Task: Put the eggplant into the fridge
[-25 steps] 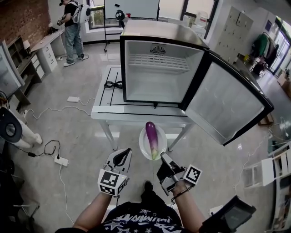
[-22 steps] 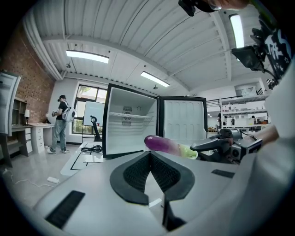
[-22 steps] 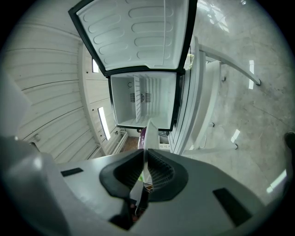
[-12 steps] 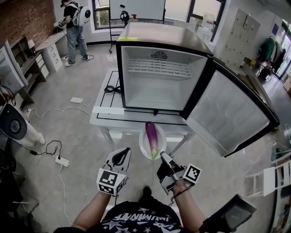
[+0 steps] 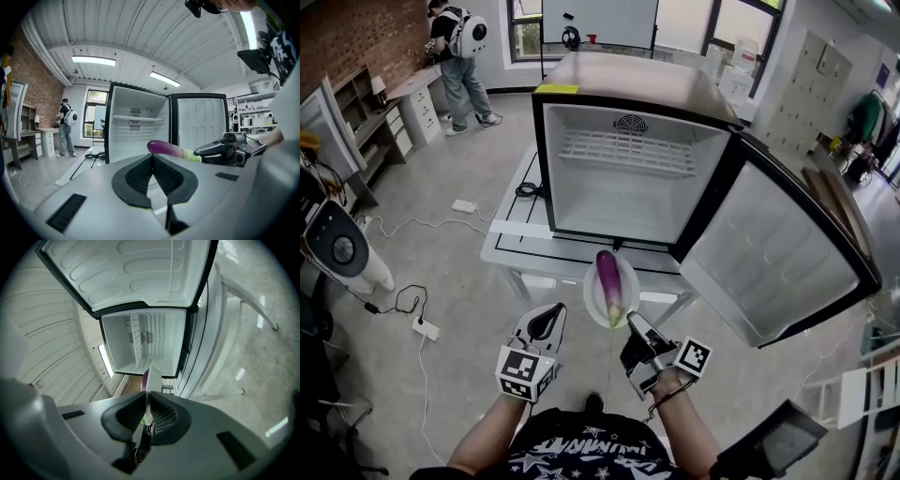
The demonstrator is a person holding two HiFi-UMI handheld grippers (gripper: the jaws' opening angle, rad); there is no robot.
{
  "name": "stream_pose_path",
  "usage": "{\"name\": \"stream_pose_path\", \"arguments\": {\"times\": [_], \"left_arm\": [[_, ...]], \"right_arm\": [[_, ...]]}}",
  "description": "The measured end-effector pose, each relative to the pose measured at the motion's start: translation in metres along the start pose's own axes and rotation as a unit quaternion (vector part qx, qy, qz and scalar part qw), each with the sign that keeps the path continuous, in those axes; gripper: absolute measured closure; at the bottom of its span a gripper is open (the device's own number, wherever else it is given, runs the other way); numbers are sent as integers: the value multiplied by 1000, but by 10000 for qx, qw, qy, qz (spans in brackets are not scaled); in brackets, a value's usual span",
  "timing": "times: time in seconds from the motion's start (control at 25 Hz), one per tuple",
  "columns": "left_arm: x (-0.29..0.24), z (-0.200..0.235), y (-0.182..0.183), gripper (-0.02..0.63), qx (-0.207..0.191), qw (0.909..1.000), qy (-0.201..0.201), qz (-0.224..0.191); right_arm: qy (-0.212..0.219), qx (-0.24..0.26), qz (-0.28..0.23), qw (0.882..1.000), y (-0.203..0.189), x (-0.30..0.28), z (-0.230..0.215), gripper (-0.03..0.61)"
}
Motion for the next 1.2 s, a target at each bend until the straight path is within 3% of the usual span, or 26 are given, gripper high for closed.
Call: {"name": "stream_pose_path", "arguments": {"times": [0.32,0.64,1.2], "left_arm": [[-20,-12,3,604,105,9997,215,-50],[-26,-7,-2,606,79,9996,279,27],[-90,59,5,604,98,9999,43,-23]], "right_arm": [[52,16,131,9999,35,-5,-1,557],[57,-121,166,9998,38,-14,-12,555],[25,-116,-17,9999,64,-89,-25,557]]}}
Point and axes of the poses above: the fingertips, and each gripper's own axes: x backward along the fingers, z to its left, y out of its top, the point moved 6 cm from there along x, backward along the fingers, and after that the axes turned 1 degree about -z, right-handed, at the moved point
